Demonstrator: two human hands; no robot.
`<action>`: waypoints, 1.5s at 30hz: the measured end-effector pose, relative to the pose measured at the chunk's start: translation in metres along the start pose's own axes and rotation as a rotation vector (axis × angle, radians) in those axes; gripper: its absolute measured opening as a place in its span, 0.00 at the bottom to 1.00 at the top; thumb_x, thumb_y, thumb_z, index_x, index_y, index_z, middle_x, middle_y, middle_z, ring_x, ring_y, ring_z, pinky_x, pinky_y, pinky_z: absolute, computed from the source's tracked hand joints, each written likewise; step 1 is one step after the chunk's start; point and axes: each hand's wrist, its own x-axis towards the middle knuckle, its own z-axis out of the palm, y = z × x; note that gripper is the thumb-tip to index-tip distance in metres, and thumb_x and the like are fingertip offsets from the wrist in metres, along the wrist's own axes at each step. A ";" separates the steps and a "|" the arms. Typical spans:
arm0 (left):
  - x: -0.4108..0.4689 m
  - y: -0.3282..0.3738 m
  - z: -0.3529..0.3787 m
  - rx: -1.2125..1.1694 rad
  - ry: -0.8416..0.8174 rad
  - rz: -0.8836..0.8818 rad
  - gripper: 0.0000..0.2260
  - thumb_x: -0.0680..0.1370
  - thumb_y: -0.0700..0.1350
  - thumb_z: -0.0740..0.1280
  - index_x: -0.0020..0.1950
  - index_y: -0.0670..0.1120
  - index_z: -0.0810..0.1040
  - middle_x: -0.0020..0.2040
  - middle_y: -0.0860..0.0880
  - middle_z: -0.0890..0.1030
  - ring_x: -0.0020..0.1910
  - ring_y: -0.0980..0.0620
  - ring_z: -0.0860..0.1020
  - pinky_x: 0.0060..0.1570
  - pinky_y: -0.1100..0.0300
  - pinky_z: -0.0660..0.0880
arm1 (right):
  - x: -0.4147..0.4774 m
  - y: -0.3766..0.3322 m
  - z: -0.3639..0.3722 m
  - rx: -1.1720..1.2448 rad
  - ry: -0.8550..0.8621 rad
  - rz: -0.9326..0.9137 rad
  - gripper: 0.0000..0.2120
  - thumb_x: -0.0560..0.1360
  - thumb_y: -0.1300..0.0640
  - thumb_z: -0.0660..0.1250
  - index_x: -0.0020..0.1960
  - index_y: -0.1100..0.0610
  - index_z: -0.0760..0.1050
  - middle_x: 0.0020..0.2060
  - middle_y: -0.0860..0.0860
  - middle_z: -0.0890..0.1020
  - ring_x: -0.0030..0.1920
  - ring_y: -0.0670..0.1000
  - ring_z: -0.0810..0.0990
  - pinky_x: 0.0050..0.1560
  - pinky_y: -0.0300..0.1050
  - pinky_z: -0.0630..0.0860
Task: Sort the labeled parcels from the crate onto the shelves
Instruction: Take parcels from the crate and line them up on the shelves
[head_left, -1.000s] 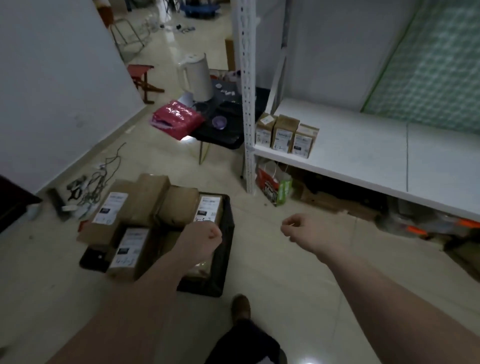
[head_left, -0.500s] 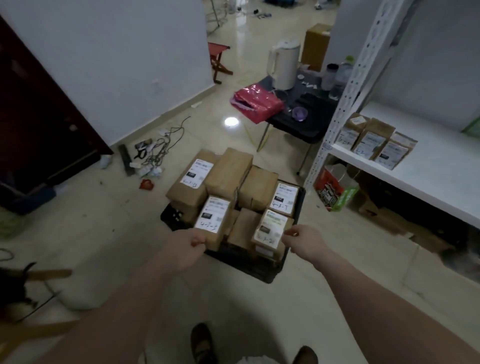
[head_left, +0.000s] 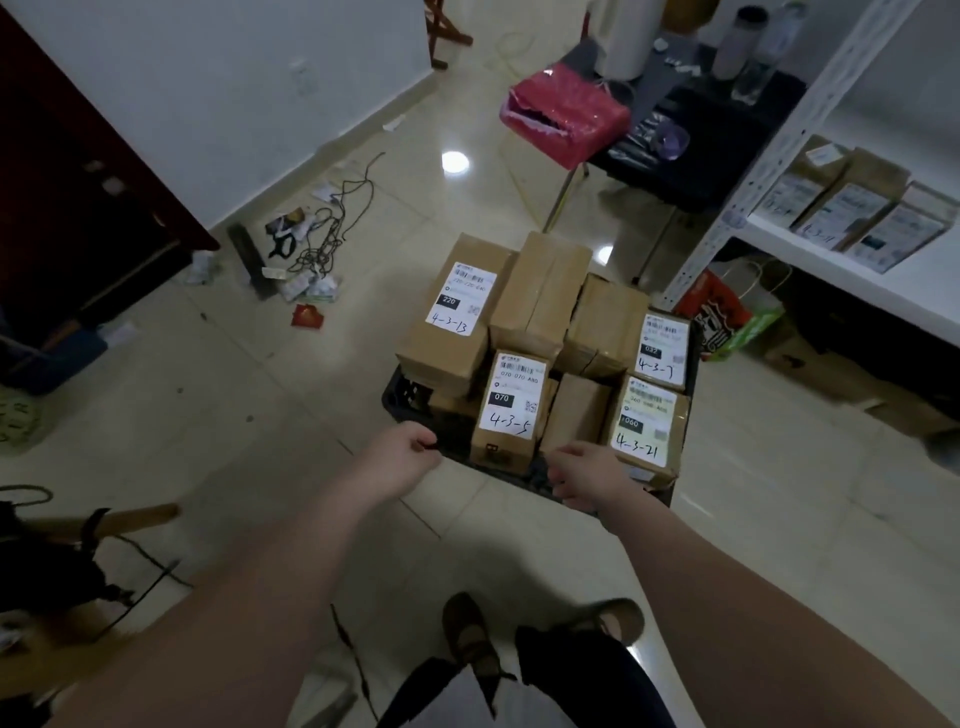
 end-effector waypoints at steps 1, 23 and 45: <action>0.007 0.001 0.006 -0.033 -0.028 -0.013 0.17 0.78 0.47 0.65 0.67 0.48 0.73 0.59 0.49 0.76 0.53 0.53 0.74 0.49 0.60 0.71 | 0.006 0.000 0.002 0.028 0.001 0.010 0.06 0.80 0.59 0.63 0.53 0.61 0.75 0.39 0.56 0.73 0.34 0.52 0.68 0.33 0.42 0.64; 0.047 0.029 0.066 -0.555 -0.174 -0.225 0.17 0.78 0.53 0.65 0.66 0.54 0.68 0.54 0.53 0.75 0.49 0.54 0.72 0.52 0.49 0.74 | 0.036 0.029 0.012 0.511 -0.093 0.211 0.34 0.75 0.36 0.64 0.75 0.52 0.63 0.73 0.56 0.68 0.73 0.63 0.63 0.68 0.64 0.63; 0.007 0.146 0.067 -0.754 -0.460 -0.008 0.24 0.70 0.50 0.73 0.63 0.54 0.69 0.58 0.44 0.80 0.59 0.45 0.77 0.61 0.49 0.73 | -0.042 0.016 -0.097 0.861 -0.107 -0.065 0.26 0.61 0.48 0.77 0.57 0.53 0.81 0.48 0.54 0.85 0.52 0.56 0.80 0.49 0.48 0.75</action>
